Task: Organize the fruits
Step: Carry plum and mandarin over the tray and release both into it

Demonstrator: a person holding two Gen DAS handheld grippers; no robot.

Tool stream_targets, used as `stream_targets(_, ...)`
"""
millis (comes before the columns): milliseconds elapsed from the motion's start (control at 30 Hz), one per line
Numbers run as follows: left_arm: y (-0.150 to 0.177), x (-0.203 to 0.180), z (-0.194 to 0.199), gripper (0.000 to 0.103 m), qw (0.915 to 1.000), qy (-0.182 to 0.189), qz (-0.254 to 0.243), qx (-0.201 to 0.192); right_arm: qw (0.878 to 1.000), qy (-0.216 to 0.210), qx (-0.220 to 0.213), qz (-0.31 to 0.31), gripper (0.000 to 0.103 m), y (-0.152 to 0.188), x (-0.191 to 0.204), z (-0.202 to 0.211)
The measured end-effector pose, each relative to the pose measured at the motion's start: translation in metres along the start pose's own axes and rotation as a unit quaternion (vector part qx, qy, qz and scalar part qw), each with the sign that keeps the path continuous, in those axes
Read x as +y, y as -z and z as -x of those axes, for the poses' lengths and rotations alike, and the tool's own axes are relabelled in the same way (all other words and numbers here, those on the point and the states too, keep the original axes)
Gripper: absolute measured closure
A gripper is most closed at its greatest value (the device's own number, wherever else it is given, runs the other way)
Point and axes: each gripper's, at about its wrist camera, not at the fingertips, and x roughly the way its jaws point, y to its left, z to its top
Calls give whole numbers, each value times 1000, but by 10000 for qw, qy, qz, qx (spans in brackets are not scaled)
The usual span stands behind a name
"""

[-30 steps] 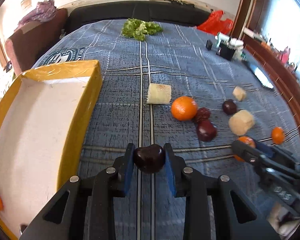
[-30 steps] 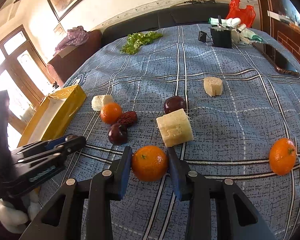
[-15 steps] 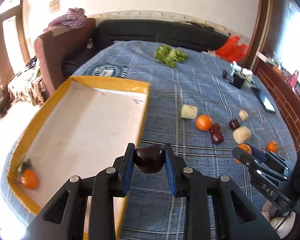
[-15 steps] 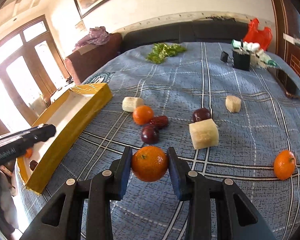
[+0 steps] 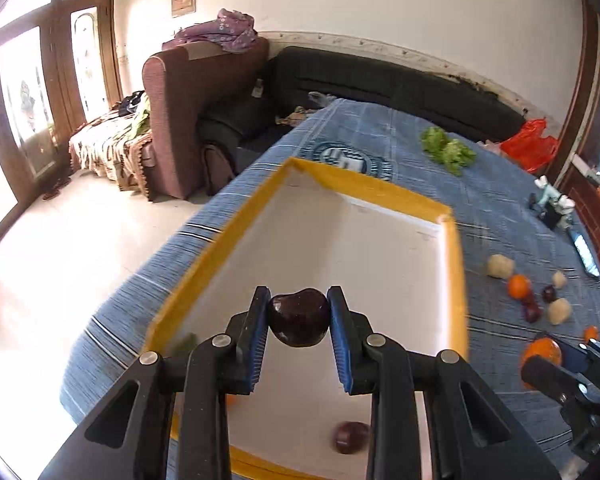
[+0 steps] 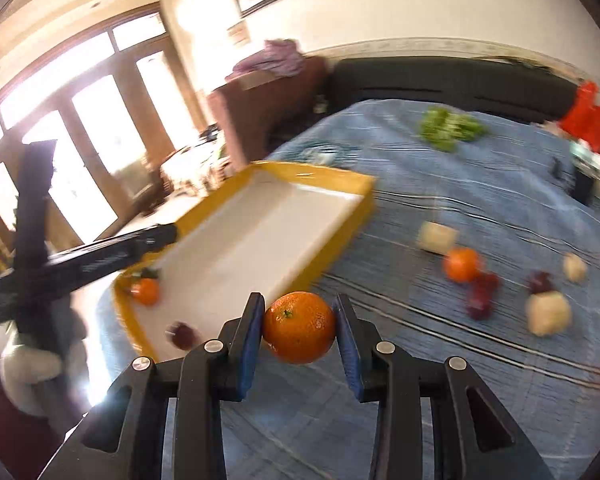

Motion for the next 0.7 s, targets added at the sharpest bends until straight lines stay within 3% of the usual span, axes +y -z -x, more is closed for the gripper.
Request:
stream_targets(133,-7,18,-26,75,9997,-62,-106,218,9989,-223,362,195,63,-10,32,-37)
stream_targets(467,13,43,-75,74,9951,89,291,939,9902,-127,1312,470,63,-4,63,-121)
stream_targets(600,16,43,-72,73,9949,143,410,914,9880,-161,1405,625,63,-1,71,-133)
stream_targets(700,14,47,-56,60,9955,181,605,713,9871,-127,1409,744,62,1,73,-136)
